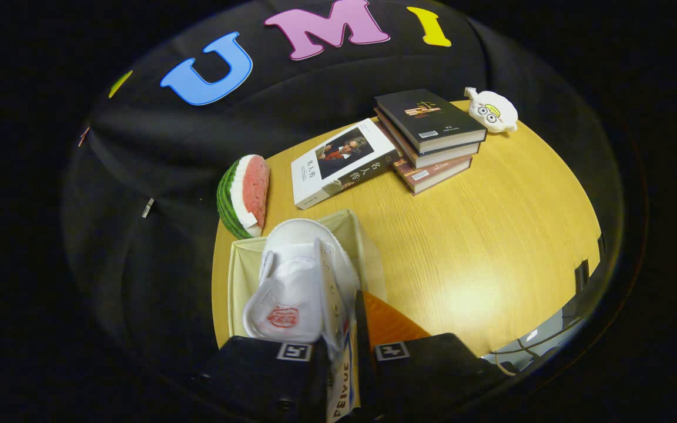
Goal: Open the storage box then place both shoes into the box .Put the left shoe in first, then the right shoe, with the right side of both shoes facing outward in a uniform manner.
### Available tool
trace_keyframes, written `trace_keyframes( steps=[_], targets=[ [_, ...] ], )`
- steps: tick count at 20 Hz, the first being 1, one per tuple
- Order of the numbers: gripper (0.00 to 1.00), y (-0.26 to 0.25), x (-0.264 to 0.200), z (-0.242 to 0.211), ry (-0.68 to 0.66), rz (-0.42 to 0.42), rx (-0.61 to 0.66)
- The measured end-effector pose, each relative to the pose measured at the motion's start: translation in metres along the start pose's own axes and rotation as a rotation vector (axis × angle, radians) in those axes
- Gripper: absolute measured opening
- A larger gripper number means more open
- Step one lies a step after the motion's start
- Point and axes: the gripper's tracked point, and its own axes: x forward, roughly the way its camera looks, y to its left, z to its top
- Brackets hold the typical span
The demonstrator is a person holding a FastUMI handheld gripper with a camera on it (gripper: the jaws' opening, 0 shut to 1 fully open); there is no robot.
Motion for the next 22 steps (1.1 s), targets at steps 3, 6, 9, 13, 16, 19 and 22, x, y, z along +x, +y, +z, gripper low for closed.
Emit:
trace_keyframes(
  steps=[3, 6, 9, 13, 16, 19, 22],
  targets=[
    [0.97, 0.013, -0.007, 0.011, -0.037, 0.053, 0.002],
    [0.99, 0.005, -0.009, 0.014, -0.055, 0.041, -0.034],
    [0.99, -0.005, -0.013, 0.017, -0.063, 0.035, -0.038],
    [0.99, -0.017, -0.026, 0.028, -0.106, 0.055, -0.05],
    [0.99, -0.039, -0.04, 0.052, -0.186, 0.044, -0.073],
    [0.99, -0.065, -0.059, 0.087, -0.289, 0.016, -0.112],
    [0.99, -0.097, -0.082, 0.125, -0.394, -0.016, -0.138]
  ],
)
